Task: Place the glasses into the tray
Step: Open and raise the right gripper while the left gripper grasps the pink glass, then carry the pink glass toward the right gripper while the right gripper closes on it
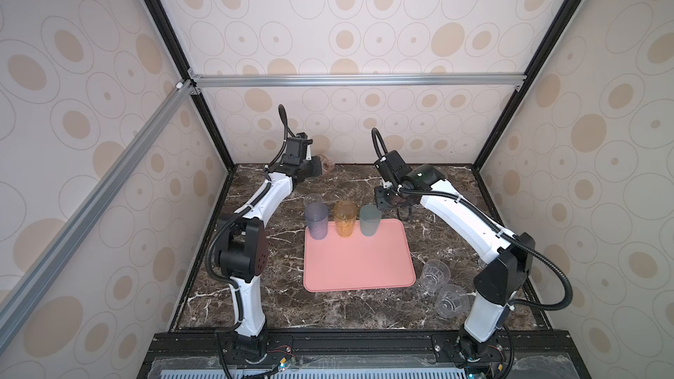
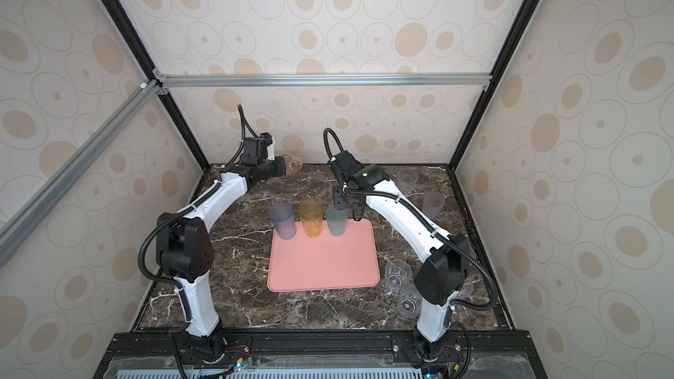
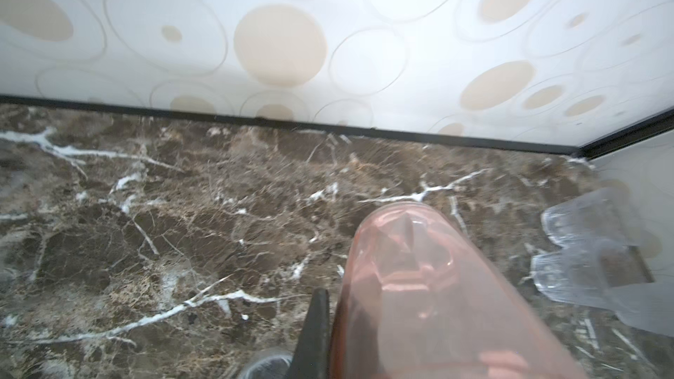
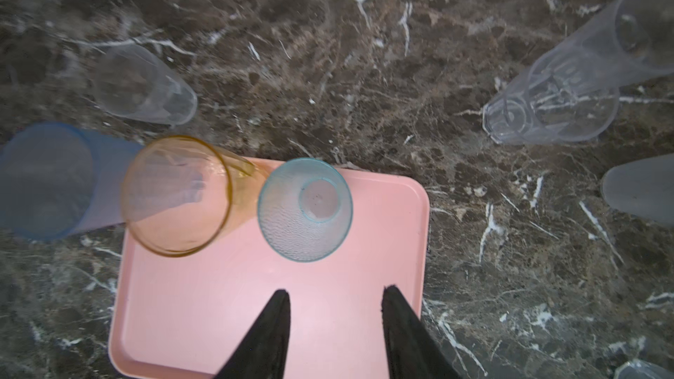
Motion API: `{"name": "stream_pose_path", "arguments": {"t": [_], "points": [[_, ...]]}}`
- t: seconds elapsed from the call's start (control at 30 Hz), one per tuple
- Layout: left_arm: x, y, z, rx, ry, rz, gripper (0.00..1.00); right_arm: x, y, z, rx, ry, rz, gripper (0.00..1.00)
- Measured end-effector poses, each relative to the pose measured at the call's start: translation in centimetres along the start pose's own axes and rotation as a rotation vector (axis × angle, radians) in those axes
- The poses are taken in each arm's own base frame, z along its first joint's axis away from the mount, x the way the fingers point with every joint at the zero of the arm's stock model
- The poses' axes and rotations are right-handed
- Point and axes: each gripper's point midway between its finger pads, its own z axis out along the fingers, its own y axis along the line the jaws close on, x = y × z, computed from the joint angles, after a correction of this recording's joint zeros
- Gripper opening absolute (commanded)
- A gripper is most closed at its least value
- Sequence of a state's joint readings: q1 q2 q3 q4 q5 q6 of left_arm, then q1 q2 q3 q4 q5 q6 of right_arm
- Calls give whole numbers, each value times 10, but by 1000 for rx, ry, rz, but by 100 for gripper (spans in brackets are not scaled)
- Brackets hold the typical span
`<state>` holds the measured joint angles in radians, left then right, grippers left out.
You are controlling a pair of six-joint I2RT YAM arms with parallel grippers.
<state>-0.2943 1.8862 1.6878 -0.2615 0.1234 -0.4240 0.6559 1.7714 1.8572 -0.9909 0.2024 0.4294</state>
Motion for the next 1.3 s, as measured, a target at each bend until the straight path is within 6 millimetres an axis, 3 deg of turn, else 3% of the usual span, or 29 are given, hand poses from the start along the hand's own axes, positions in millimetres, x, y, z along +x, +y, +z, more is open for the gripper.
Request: {"name": "stream_pose_path", "arguments": {"t": [0.13,0.27,0.37,0.47,0.77,0.9,1.3], "points": [[4,-66,-38,116,-73,-16,0,-19,31,-34,-67,-128,-28,56],[47,-107,-46,201,-22,-52,0,-34,44,-52,-91,-207,-29,57],[79,-116,-43,214,39,-79,0,-39,42,-55,-75,-231,-23,56],[96,-125,-45,226,73,-94,0,-40,38,-54,-53,-240,-20,54],[84,-154,-81,307,23,-121,0,-34,26,-42,20,-235,-40,49],[87,-160,-85,315,26,-121,2,-32,19,-37,68,-238,-61,45],[107,-174,-88,329,64,-155,19,-24,-5,-28,234,-243,-112,15]]}}
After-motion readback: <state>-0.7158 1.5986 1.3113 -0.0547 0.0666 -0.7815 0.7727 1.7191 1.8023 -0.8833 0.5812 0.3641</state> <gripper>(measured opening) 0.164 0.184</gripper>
